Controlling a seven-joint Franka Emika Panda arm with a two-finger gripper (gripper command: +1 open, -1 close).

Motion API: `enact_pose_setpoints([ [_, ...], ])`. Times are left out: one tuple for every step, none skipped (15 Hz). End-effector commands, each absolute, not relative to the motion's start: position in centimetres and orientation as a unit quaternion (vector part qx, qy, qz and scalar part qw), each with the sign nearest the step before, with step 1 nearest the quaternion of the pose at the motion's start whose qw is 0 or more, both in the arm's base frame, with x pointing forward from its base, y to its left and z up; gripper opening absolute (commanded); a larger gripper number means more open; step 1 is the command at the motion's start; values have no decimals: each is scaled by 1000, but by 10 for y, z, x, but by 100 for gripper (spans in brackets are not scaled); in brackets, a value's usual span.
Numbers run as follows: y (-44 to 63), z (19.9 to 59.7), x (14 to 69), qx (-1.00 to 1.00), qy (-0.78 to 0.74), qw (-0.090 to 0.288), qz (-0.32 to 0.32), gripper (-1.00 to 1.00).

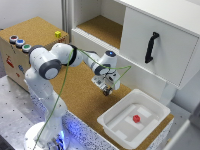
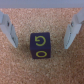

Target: Place the purple block inside the box

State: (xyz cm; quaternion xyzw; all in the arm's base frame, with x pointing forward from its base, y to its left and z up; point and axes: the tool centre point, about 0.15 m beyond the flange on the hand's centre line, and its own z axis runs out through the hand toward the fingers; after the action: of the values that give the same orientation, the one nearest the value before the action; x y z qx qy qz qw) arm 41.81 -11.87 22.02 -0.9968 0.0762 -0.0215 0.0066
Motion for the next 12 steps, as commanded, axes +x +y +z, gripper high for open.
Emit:
enact_pose_setpoints([
  [-111,202,424,-995,87,-37,-22,-100],
  [-110,202,425,-995,85,-36,-23,-100],
  [-110,203,426,-995,84,-37,-25,-100],
  [-110,202,426,-995,85,-38,-26,-100],
  [-111,203,427,-995,89,-38,-28,-100],
  [-110,204,429,-995,88,-41,-31,-100],
  [-110,205,429,-995,89,-41,-33,-100],
  [-110,207,429,-994,91,-40,-35,-100],
  [-111,208,428,-994,94,-41,-37,-100],
  [-112,211,426,-994,98,-38,-38,-100],
  [-112,215,424,-993,105,-38,-42,-100],
  [-115,225,420,-991,118,-35,-50,-100],
])
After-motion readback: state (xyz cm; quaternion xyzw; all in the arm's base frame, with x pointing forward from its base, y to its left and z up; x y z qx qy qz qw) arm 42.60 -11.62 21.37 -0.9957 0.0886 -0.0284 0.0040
